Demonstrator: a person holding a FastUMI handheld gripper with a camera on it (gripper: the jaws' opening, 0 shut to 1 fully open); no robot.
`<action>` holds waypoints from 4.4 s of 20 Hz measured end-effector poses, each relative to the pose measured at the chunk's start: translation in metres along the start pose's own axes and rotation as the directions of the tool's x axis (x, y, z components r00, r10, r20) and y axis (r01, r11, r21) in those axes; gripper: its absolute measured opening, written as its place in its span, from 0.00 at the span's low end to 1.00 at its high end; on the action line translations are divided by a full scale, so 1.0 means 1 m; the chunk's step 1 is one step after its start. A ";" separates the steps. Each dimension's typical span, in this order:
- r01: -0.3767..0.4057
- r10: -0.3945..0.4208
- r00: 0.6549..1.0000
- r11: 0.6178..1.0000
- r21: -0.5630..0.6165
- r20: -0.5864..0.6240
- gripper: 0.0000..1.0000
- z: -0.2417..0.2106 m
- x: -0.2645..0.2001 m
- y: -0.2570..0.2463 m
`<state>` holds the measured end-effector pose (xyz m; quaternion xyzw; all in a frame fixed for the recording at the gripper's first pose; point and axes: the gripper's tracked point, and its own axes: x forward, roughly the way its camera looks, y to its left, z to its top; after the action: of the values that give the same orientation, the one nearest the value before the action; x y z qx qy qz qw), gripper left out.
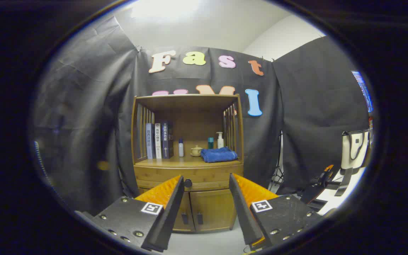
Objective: Pull open the drawer, take out the items inside it, and place them on the countertop above the cabinet.
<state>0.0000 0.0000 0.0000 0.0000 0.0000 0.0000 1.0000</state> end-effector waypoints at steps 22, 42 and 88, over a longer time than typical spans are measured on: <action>0.026 -0.020 0.995 0.998 0.064 -0.099 0.77 -0.030 0.157 0.028; -0.182 0.178 0.895 0.983 0.030 -0.409 0.48 -0.211 0.332 0.093; 0.070 -0.087 0.666 0.996 -0.054 -0.741 0.06 -0.139 0.284 0.104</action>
<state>0.2842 0.1042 -0.1392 -0.0104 0.4066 -0.0432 0.9125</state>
